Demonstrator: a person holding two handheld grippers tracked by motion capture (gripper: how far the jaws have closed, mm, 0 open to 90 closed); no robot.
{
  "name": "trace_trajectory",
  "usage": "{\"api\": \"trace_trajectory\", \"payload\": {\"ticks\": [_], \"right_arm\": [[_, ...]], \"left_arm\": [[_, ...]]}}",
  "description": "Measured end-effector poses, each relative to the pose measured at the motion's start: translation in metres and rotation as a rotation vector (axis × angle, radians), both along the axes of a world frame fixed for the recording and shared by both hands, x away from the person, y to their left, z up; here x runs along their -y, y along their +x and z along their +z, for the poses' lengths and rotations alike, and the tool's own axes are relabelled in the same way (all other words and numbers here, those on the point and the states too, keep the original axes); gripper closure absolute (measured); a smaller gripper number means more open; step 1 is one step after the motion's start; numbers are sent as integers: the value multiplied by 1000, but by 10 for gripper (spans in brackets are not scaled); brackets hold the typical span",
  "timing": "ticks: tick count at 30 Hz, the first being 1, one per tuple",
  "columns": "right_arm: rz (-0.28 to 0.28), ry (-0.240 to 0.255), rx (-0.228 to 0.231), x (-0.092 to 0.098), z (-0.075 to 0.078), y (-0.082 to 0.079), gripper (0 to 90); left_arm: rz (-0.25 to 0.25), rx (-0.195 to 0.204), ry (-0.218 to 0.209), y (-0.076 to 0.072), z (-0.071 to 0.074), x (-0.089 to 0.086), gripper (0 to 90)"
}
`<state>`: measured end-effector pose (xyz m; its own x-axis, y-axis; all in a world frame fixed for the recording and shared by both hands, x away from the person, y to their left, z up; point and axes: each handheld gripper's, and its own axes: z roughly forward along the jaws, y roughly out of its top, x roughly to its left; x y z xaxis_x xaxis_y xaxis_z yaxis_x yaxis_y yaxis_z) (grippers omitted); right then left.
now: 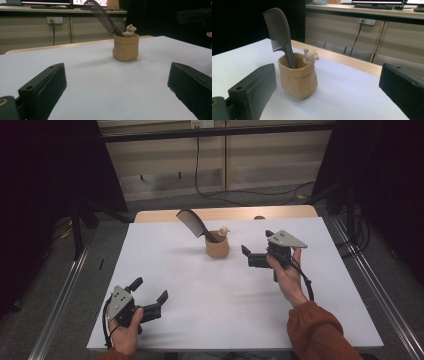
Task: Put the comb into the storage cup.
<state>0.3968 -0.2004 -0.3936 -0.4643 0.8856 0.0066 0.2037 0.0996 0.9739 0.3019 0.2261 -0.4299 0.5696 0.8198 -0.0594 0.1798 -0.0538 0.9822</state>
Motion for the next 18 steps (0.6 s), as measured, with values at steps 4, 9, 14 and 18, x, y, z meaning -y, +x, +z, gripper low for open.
{"api": "trace_trajectory", "payload": {"ticks": [4,9,14,18], "right_arm": [[-5,-3,12,0,3,-4,6],[-9,-17,20,3,2,-13,6],[-22,-19,14,13,-1,-19,6],[-37,-18,13,19,-3,-25,6]], "left_arm": [[3,1,-2,0,0,0,24],[5,-1,0,0,0,0,24],[4,-3,-2,0,0,0,24],[10,-2,-10,0,0,1,24]]}}
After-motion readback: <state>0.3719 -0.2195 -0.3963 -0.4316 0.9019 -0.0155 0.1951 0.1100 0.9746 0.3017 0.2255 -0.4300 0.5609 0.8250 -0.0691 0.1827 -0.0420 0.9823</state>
